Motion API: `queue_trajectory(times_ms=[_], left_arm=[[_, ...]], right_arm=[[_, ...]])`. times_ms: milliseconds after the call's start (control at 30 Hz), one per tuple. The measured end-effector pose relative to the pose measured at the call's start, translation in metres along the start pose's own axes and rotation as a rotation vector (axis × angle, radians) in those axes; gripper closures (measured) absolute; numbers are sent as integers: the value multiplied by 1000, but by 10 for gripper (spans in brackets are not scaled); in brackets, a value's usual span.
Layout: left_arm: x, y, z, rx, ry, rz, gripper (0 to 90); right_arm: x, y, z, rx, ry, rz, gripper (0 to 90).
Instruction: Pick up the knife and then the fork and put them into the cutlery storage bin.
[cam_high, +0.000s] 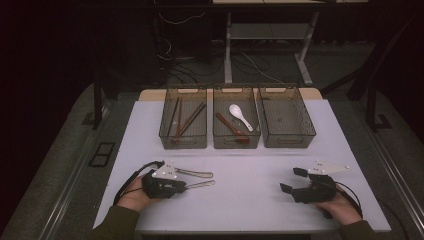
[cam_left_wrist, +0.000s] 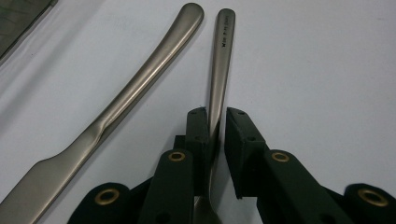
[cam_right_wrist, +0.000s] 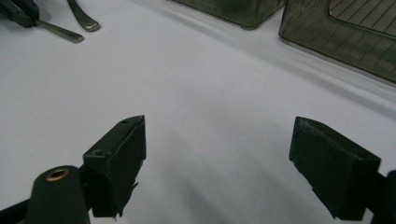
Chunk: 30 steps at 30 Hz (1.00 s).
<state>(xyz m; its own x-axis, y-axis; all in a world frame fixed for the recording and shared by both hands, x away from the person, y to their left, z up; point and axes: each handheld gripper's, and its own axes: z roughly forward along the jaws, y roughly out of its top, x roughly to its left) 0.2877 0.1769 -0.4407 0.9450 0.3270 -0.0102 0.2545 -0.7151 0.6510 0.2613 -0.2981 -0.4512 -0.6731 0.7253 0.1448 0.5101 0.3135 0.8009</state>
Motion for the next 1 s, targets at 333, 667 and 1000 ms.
queue_trajectory(times_ms=[333,667,1000], left_arm=[[0,-1,2,-30,-48,17,838],[-2,8,-2,-83,-72,23,839],[-10,36,2,-154,-126,67,839]], right_arm=[[1,2,2,11,59,-10,180],[5,17,-1,74,215,-56,141],[16,43,9,113,261,-179,209]])
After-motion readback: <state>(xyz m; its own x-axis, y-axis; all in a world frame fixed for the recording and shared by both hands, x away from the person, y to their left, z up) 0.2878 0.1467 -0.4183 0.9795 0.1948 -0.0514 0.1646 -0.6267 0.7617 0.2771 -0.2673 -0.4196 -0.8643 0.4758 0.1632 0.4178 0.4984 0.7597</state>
